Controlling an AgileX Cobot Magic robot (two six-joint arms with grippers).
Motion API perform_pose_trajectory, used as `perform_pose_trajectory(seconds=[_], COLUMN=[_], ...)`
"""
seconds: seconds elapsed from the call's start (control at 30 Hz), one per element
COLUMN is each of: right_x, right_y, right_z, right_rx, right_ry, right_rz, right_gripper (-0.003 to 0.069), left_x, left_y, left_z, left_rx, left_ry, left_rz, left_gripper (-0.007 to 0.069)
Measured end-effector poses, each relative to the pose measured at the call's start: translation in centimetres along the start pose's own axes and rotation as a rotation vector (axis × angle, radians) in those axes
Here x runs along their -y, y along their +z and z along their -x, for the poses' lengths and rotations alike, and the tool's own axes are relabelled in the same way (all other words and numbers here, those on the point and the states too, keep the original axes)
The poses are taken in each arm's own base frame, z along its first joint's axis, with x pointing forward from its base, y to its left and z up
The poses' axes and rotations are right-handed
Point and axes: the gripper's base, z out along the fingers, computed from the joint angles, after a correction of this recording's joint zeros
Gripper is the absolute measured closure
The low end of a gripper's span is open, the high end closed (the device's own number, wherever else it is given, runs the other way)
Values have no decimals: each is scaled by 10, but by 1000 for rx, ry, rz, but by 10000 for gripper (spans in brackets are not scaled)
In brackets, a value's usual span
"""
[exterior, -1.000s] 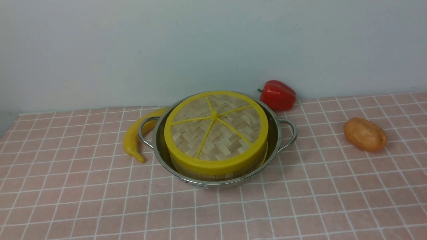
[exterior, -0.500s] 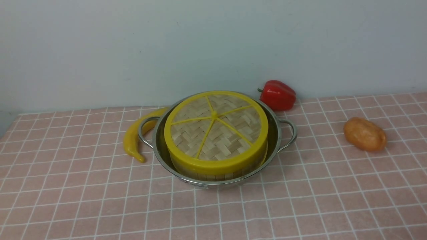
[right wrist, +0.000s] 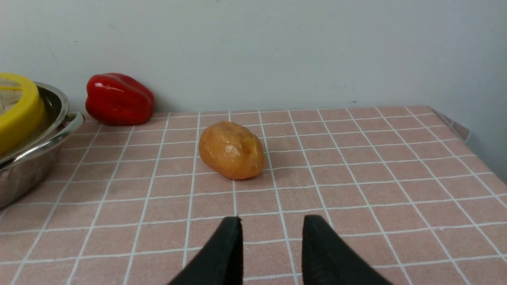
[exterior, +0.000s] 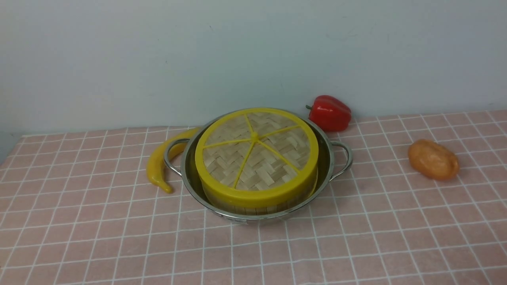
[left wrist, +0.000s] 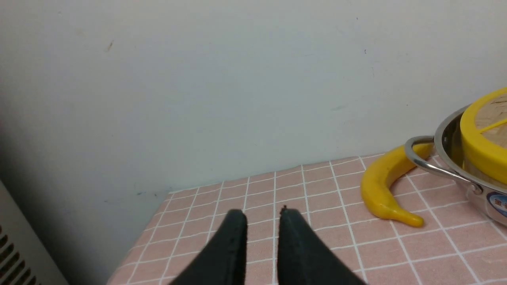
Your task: Place the steamer in the pot on the pink tablecloth, and put the lid on the steamer.
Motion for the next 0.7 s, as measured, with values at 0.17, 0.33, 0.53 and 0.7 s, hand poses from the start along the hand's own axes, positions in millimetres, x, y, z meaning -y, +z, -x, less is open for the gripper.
perform_pose_trajectory(seconds=[0.17, 0.33, 0.53, 0.7], right_x=[0, 0, 0, 0], right_y=[0, 0, 0, 0], right_z=[0, 0, 0, 0], right_rx=[0, 0, 0, 0], right_ry=[0, 0, 0, 1], right_rz=[0, 0, 0, 0], right_gripper=[419, 419, 419, 419], left_x=[0, 0, 0, 0], left_y=[0, 0, 0, 0], left_z=[0, 0, 0, 0], left_rx=[0, 0, 0, 0], left_ry=[1, 1, 3, 3], left_rz=[-1, -1, -1, -1], left_gripper=[498, 496, 484, 475])
